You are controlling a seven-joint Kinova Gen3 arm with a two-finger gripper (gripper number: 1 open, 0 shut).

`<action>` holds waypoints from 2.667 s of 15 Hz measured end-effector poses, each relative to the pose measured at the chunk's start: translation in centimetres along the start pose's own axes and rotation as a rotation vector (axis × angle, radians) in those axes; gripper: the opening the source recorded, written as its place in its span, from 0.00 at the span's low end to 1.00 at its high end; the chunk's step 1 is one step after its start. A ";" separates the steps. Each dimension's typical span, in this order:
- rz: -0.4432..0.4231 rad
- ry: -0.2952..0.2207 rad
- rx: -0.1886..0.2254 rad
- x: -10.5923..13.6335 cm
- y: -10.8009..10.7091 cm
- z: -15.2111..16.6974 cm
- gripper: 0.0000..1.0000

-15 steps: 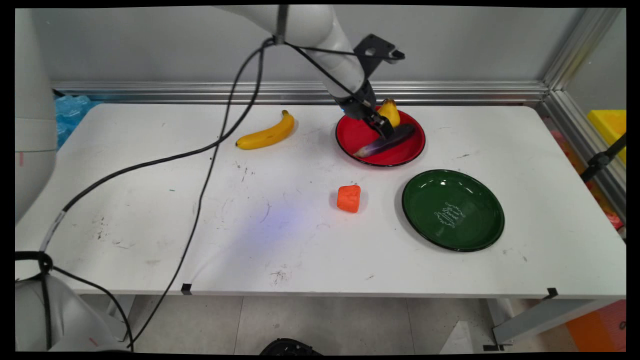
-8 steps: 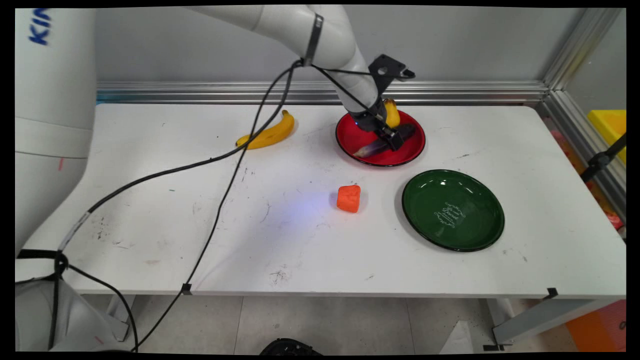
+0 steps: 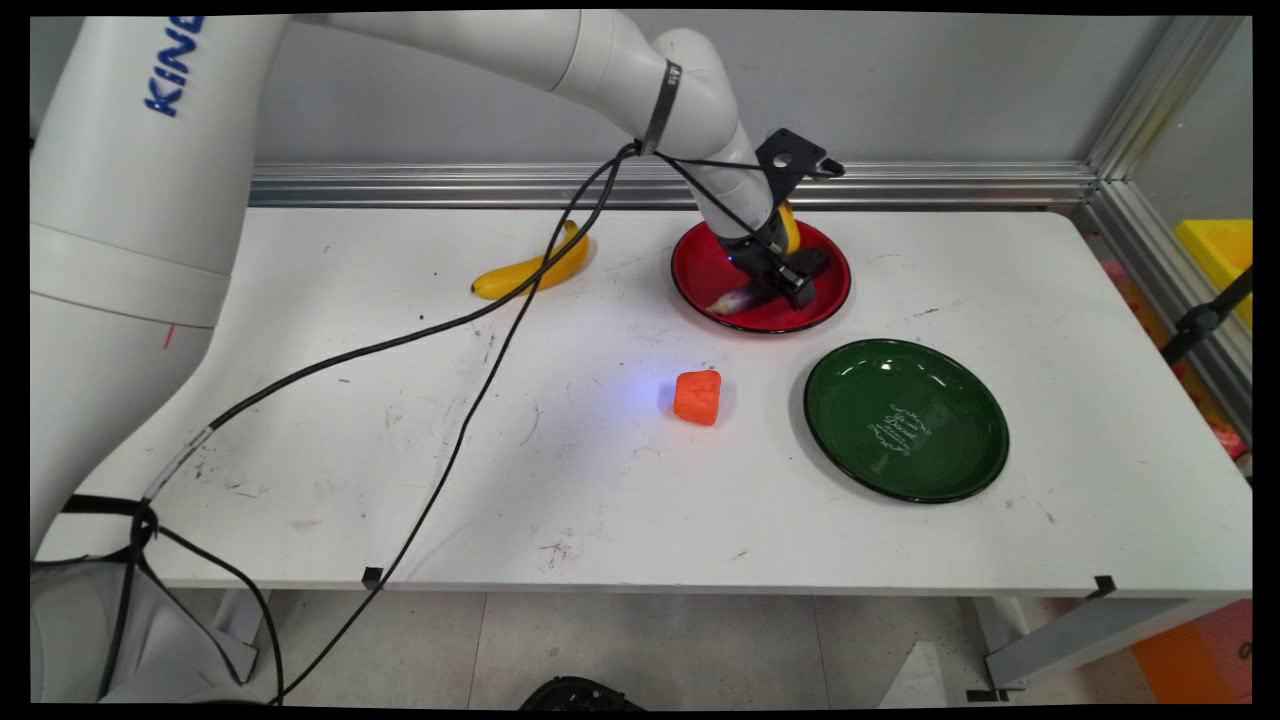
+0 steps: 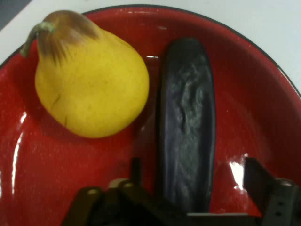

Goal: Pick up the eggplant from the red plate, then place the picked object on the table

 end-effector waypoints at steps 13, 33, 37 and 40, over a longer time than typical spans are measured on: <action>0.125 0.033 0.006 2.2 0.2 -3.5 0.00; 0.482 -0.063 -0.134 -6.9 10.7 -22.6 0.00; 0.497 -0.104 -0.133 -10.6 12.3 -22.8 0.00; 0.504 -0.128 -0.120 -12.6 12.7 -21.5 0.00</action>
